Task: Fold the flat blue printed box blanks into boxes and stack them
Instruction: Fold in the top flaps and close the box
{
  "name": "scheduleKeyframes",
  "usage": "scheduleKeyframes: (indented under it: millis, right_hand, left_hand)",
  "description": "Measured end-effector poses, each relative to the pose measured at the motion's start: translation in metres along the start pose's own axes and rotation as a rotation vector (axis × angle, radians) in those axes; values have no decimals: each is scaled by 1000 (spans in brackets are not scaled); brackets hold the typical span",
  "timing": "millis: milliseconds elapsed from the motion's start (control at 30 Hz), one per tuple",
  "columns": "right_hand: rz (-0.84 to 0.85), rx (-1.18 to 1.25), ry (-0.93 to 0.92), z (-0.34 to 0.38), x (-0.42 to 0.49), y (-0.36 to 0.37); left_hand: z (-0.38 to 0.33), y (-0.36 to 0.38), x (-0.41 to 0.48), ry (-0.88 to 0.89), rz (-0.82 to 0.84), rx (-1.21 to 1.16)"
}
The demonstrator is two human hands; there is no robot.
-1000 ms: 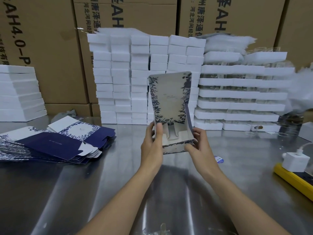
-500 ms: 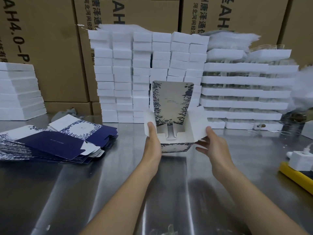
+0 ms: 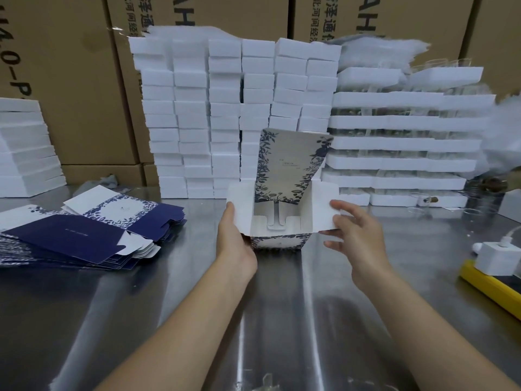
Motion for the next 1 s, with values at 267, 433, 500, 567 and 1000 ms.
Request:
scheduleKeyframes:
  millis: [267,433,500,567,1000]
  right_hand:
    - [135,-1202,-492,36,-16,60]
    - [300,-1107,-272,13,-14,68]
    - [341,-1068,-150,4,-8,62]
    - [421,-1003,-7,-6,-6,59]
    - [310,-845,-110,17,-3,63]
  left_hand:
    - [-17,34,-25,272,167,589]
    - [-9,57,-45,364,275,665]
    - [-9,63,-51,387,316,661]
    - [-7,67,-58,398,361,670]
    - [-16,73,-73,496,383,690]
Point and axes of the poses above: each hand's wrist, its own x-axis towards the middle knuckle, its own y-axis out of the palm, z = x × y, the point moved 10 cm from there along x, towards the middle knuckle, and after that the axes turned 8 degrees about z, right-handed, at the moved point
